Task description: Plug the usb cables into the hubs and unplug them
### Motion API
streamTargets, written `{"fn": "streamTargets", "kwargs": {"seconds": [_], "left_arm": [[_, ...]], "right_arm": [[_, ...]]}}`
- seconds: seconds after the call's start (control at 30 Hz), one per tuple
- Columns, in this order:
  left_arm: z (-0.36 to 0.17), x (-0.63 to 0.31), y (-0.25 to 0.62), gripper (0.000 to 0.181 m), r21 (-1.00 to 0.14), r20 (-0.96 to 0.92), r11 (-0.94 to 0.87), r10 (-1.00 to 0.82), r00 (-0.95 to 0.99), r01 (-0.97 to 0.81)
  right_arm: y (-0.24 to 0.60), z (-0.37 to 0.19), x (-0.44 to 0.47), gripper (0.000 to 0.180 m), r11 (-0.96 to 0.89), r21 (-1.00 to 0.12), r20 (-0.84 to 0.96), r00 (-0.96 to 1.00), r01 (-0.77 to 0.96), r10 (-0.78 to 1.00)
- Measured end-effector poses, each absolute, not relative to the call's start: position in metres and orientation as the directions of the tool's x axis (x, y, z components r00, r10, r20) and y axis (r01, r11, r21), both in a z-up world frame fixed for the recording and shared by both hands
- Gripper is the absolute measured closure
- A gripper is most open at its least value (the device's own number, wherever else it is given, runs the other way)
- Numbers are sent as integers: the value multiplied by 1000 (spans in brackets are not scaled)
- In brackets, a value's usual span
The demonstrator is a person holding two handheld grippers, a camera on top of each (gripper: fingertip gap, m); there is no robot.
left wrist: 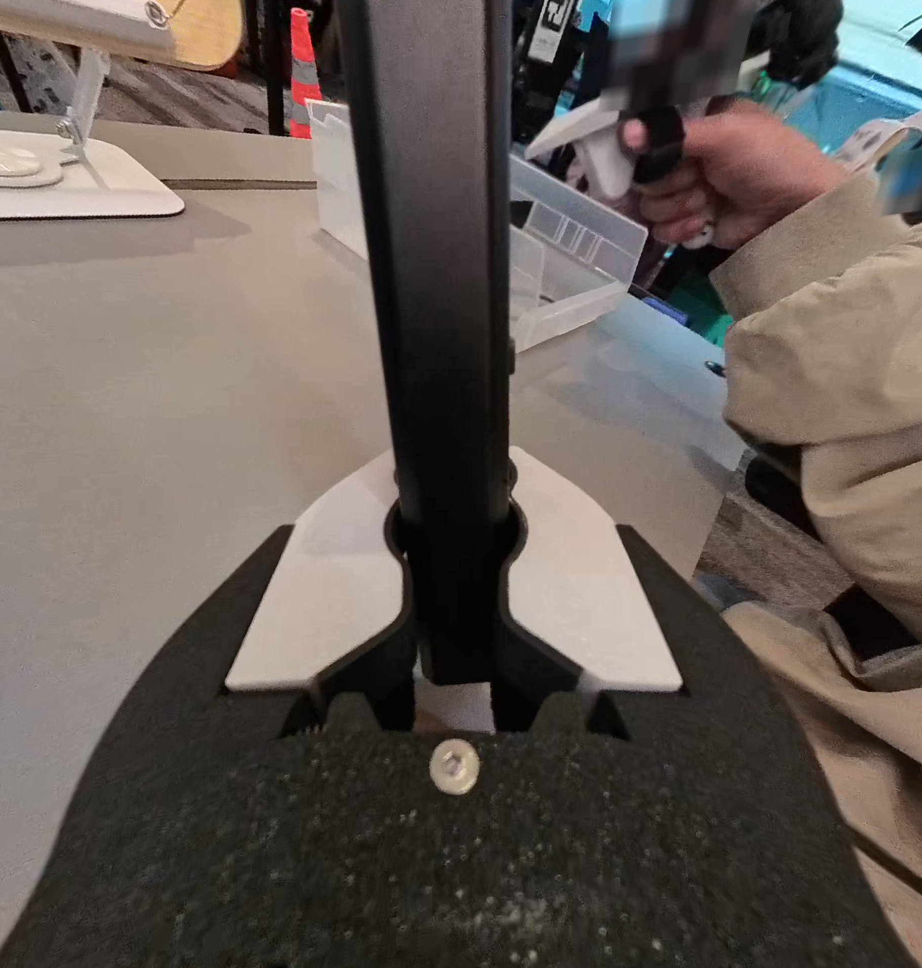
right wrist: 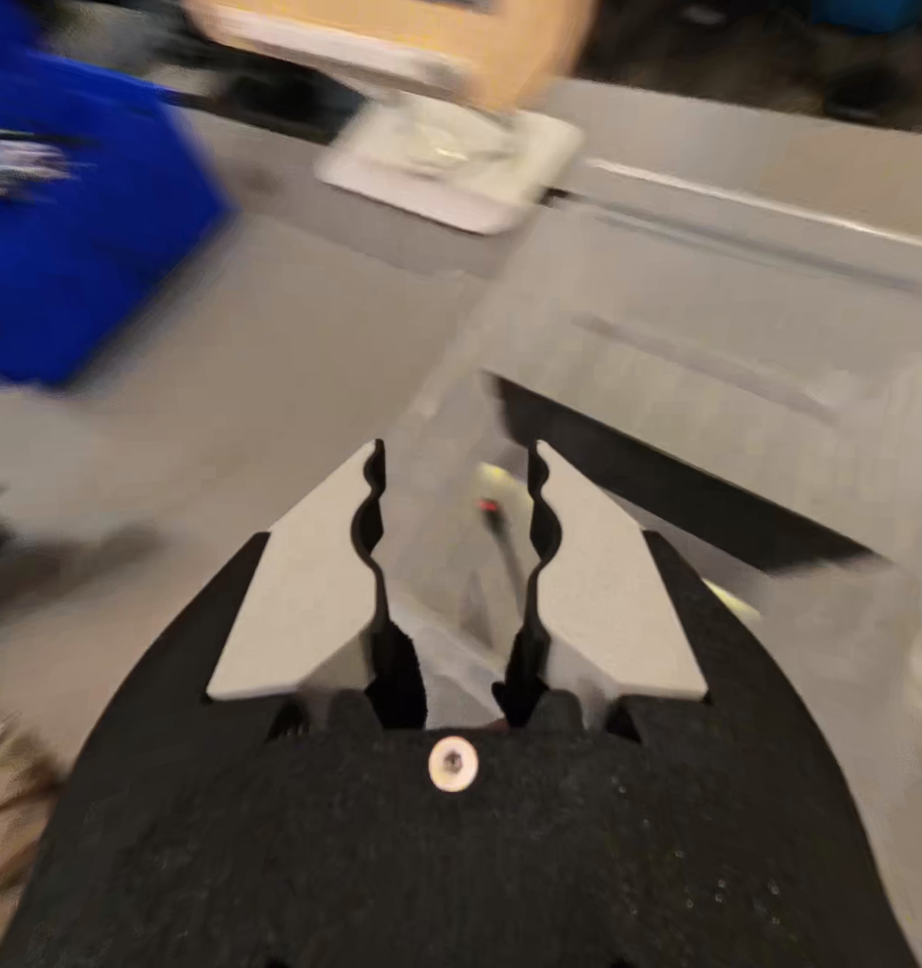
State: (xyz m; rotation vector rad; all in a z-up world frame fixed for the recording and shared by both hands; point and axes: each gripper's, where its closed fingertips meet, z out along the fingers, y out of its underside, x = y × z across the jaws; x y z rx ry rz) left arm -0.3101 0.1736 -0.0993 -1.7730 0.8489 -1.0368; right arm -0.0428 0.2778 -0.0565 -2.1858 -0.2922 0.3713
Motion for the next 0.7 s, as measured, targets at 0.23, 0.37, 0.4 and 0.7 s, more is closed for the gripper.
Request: {"fn": "streamTargets", "kwargs": {"seconds": [0.23,0.37,0.4,0.7], "left_arm": [[-78,-299,155,150,-870,487,-492,-857,170,9],[-74,-299,152,150,-848,529,-530,-840,116,32],[-74,-300,151,150,-848,530,-530,-841,108,30],[-74,-308,163,137,-885,461,-464,-867,190,28]], "right_arm": [[190,-20,-258,125,-493,-861,-459,225,128,860],[179,-28,-320,125,-544,-833,-536,91,100,839],[178,-32,-329,125,-553,-828,-548,77,95,833],[186,-38,-334,154,-528,-847,-519,123,57,846]]}}
